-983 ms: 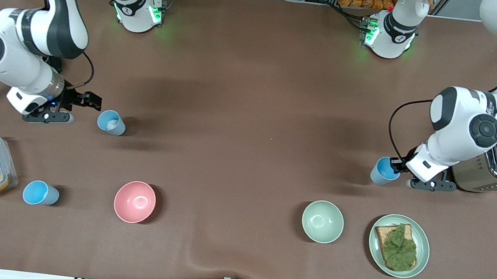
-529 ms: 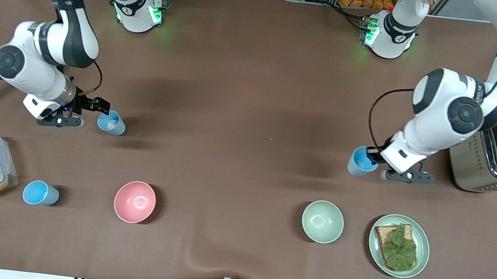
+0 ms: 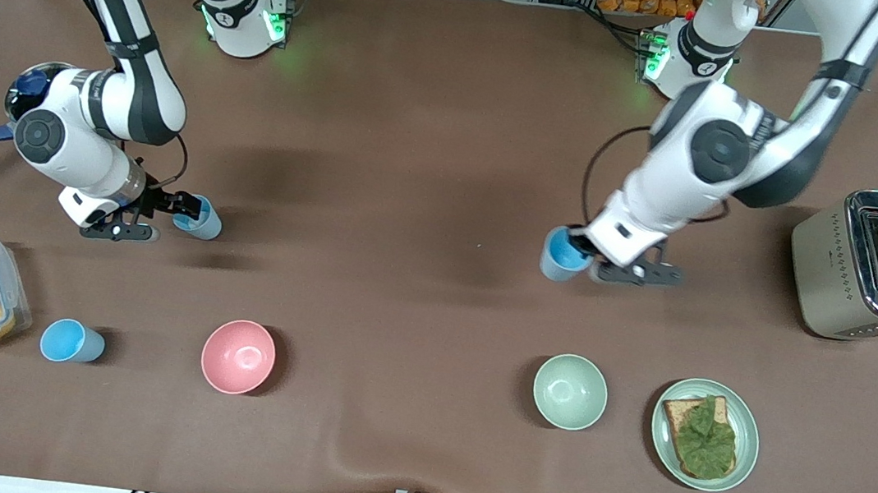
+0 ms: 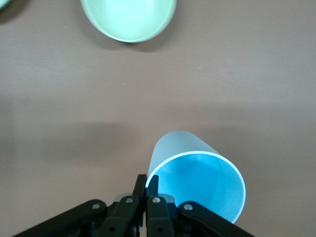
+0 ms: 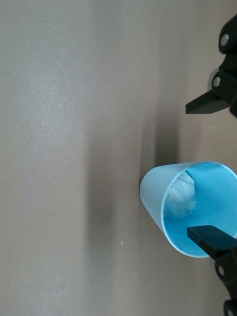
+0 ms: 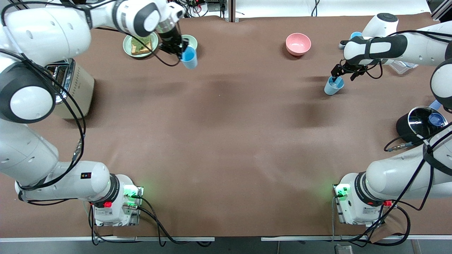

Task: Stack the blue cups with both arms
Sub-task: 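Carry the cup toward the table middle while the right gripper grasps its cup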

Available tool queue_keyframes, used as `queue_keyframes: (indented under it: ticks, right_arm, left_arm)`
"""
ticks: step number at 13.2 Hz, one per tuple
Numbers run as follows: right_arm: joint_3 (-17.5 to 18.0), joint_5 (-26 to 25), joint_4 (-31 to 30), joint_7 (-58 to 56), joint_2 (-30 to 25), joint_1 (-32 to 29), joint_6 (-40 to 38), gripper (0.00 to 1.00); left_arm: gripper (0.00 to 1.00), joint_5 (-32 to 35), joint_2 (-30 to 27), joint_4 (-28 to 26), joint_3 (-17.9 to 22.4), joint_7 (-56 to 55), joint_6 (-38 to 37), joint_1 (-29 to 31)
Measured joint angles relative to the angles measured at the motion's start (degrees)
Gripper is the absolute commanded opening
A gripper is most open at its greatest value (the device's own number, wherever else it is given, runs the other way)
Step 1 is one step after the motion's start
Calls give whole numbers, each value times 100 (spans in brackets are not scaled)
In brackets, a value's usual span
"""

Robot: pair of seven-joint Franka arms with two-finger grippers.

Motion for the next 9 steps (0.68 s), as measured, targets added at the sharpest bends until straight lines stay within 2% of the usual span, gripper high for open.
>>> queue_keyframes:
  ticks: [1,2,6,9]
  right_arm:
    - [-1,0,0,0,11,0,4,92]
    - [-1,0,-1,-1,23,0,11,76]
    - [-8,0,-5,2,182,-9,59,3]
    - [-6,14,-5,64,244,-10,61,0]
  left_arm:
    - [0,33,37,94,-1,-100,0,-114]
    - [0,39,76,174,-1,-133,0,-147]
    - [0,51,340,429,0,-445,0,-289]
    - [0,68,442,501,0,-517,0,-369]
